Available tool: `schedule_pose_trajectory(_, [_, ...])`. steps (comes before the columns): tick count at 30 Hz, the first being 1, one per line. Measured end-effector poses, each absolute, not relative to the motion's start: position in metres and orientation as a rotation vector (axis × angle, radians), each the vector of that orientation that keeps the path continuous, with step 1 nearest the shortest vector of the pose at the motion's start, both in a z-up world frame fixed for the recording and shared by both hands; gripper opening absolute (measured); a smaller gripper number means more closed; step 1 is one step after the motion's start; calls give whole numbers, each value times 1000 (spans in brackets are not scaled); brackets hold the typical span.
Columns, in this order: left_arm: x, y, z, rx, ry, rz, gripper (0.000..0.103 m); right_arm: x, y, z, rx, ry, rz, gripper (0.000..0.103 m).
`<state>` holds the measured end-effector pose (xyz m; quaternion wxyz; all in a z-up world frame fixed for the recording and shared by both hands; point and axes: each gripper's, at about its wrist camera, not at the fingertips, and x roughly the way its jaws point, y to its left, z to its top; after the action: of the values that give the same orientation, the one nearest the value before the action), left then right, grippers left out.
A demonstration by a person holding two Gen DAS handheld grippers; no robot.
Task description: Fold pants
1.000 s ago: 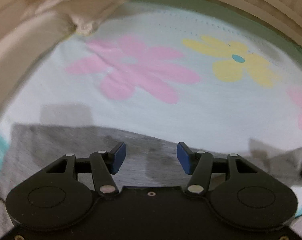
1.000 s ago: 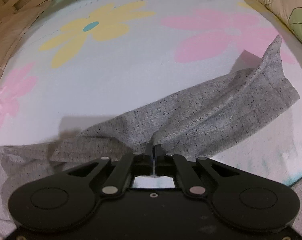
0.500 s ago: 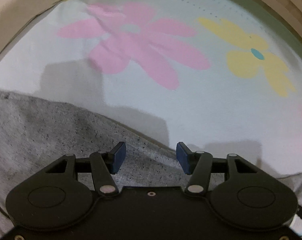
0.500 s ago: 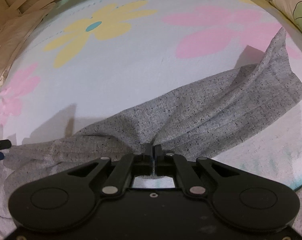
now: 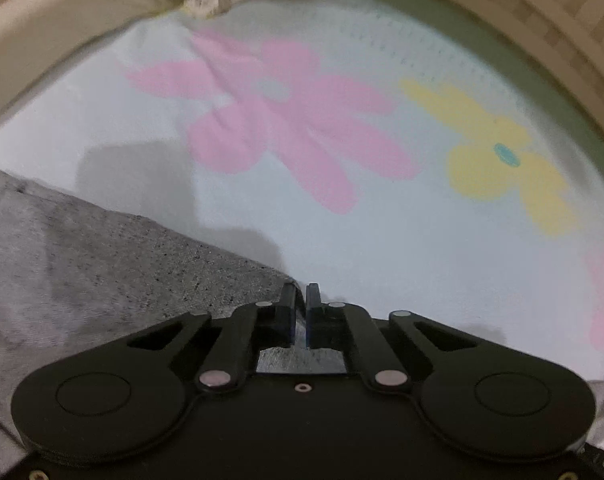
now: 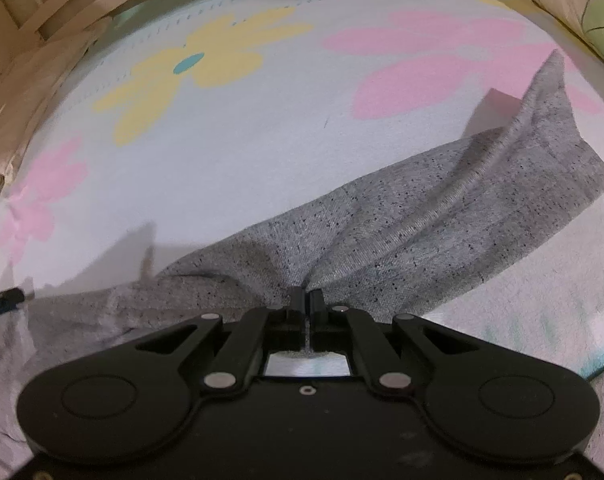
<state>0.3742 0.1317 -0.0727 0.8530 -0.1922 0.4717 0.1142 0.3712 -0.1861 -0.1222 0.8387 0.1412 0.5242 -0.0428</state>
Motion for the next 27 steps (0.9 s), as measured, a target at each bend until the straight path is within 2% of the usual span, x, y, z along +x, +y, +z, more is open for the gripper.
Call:
schedule_pose_trajectory(10, [286, 112, -1, -336, 847, 205, 5, 336, -190, -62, 278, 1034, -69, 2])
schedule_pose_trajectory(19, [195, 106, -5, -308, 828, 161, 5, 274, -191, -33, 224, 1069, -60, 2])
schedule_pose_trajectory(27, [144, 104, -26, -285, 889, 143, 2, 223, -181, -51, 152, 1200, -56, 2])
